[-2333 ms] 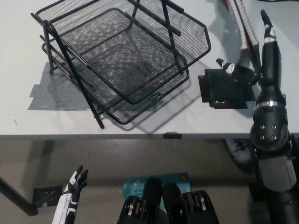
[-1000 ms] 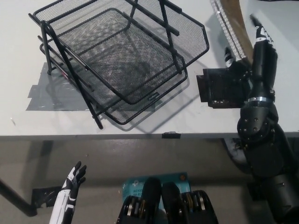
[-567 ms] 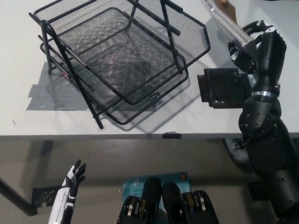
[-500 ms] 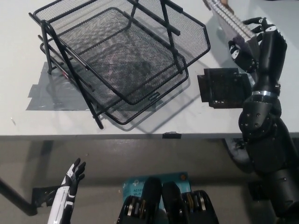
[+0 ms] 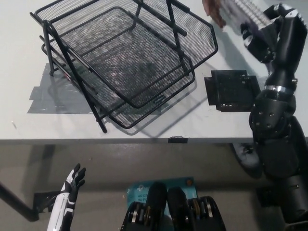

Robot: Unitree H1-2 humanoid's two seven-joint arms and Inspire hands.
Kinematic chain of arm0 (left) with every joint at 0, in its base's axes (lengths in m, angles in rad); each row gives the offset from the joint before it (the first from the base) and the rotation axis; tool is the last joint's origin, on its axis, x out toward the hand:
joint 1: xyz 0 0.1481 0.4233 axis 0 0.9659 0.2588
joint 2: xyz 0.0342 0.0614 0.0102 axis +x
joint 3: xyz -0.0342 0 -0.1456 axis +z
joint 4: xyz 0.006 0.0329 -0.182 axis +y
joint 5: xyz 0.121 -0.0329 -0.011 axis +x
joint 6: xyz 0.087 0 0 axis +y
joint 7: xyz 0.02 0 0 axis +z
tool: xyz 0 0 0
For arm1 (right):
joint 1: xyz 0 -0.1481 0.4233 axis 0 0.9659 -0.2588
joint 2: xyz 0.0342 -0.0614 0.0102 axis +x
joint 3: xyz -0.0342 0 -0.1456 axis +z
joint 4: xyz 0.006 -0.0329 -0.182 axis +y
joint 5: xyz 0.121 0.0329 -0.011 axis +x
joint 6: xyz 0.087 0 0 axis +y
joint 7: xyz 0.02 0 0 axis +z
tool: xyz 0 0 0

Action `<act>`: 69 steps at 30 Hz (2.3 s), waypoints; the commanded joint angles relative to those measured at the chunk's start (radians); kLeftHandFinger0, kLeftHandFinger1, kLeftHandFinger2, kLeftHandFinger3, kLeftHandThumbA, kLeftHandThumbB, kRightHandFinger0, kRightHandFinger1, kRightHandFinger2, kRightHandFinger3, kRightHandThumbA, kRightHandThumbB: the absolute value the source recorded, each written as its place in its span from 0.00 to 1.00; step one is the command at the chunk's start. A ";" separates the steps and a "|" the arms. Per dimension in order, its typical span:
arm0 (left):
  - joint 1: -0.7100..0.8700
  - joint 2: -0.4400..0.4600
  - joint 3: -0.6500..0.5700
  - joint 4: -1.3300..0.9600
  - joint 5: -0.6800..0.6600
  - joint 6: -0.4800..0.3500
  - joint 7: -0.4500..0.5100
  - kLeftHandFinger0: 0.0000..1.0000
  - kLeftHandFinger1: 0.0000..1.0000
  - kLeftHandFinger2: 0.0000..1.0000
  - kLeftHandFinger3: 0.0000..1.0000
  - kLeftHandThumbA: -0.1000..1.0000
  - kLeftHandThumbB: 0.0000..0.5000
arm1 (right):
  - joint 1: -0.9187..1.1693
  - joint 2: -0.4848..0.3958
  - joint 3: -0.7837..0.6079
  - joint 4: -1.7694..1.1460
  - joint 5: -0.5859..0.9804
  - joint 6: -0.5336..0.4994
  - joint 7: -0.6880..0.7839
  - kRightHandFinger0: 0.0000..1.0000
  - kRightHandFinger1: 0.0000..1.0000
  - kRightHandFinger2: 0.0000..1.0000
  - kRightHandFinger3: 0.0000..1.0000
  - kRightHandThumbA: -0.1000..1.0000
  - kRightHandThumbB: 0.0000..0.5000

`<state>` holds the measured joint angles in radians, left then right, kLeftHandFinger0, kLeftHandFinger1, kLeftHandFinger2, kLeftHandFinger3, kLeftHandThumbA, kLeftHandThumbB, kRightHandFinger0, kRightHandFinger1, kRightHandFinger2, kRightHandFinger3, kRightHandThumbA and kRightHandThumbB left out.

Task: A person hands a notebook to the robot and the robot grabs it with its right hand and places it in the file tray kept in the centre of the desk infront of it.

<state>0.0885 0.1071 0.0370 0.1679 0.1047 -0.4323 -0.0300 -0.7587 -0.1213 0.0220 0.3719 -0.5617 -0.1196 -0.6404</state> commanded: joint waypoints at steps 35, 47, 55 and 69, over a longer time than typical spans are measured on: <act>0.007 0.026 0.008 -0.026 -0.001 -0.036 0.006 0.95 1.00 1.00 1.00 1.00 0.67 | -0.105 -0.107 0.103 -0.545 -0.306 -0.079 0.083 0.00 0.00 0.00 0.00 0.73 0.00; 0.010 0.032 0.010 -0.019 0.029 -0.033 0.019 1.00 1.00 1.00 1.00 1.00 0.79 | -0.125 -0.124 0.212 -0.466 -0.416 -0.160 0.073 0.00 0.00 0.00 0.47 0.82 0.00; 0.010 0.031 0.009 -0.025 0.029 -0.025 0.015 1.00 1.00 1.00 1.00 1.00 0.79 | -0.153 -0.141 0.275 -0.321 -0.518 -0.194 -0.004 0.00 0.00 0.01 0.00 0.83 0.00; 0.013 0.036 0.008 -0.024 0.032 -0.038 0.015 1.00 1.00 1.00 1.00 1.00 0.75 | -0.154 -0.156 0.400 -0.070 -0.611 -0.238 -0.080 0.00 0.00 0.12 0.20 0.79 0.00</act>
<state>0.0956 0.1259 0.0440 0.1677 0.1335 -0.4328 -0.0302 -0.8317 -0.2617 0.4058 0.2965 -1.1251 -0.3253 -0.6137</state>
